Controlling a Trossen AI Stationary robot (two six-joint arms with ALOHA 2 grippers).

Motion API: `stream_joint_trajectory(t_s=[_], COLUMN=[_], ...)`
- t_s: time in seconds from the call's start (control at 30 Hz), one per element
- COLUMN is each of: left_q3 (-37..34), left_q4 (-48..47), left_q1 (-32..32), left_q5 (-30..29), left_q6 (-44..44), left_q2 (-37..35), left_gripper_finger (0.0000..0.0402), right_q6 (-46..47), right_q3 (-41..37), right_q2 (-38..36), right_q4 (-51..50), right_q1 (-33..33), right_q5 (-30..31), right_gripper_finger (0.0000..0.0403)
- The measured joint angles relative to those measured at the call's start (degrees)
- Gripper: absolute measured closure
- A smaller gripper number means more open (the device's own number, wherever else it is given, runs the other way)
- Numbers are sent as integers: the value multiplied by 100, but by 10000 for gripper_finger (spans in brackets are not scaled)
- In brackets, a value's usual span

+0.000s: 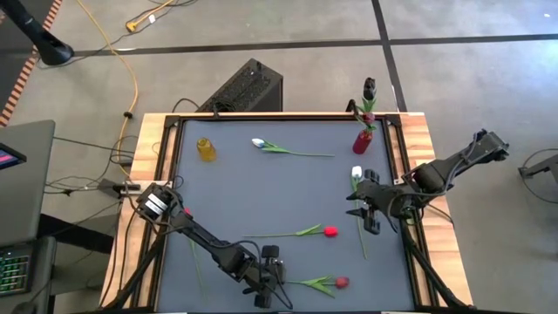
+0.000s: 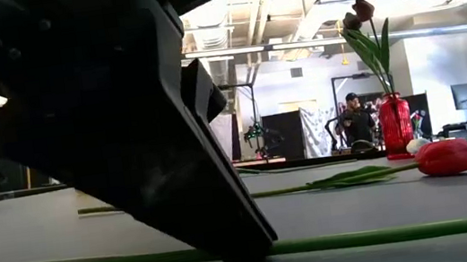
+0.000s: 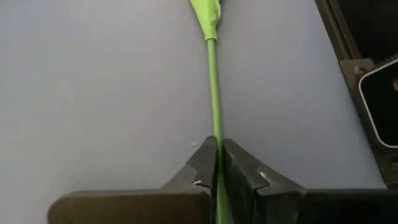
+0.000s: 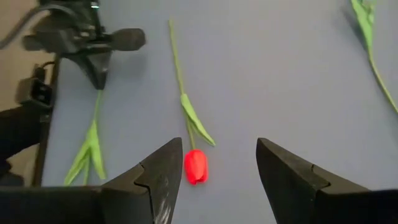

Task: Sort flowers into vase by color
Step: Put the dark red tulip into the red flower vase

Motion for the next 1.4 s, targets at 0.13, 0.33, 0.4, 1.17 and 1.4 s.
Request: stream_joint_trajectory(t_s=[0.13, 0.33, 0.4, 1.17, 1.4], left_q3=[-37, -8, -13, -473, -1235], left_q4=[-6, -240, -393, 1766, 4118], left_q1=[95, 97, 96, 315, 748], left_q5=[-273, -1135, -1335, -346, 766], left_q6=[396, 1245, 1388, 3744, 4157], left_q2=[-353, -1344, -1644, -2638, -2637], left_gripper_finger=[400, 401, 401, 401, 401], right_q6=[-138, -592, -726, -2927, -3405], right_q3=[284, 730, 840, 1053, 542], right_q2=[0, 0, -2, -19, -206], right_q4=[49, 462, 628, 1196, 1758], right_q1=[16, 209, 297, 1139, 1104], right_q5=[-315, -526, -688, -316, -281], right_gripper_finger=[171, 171, 171, 171, 171])
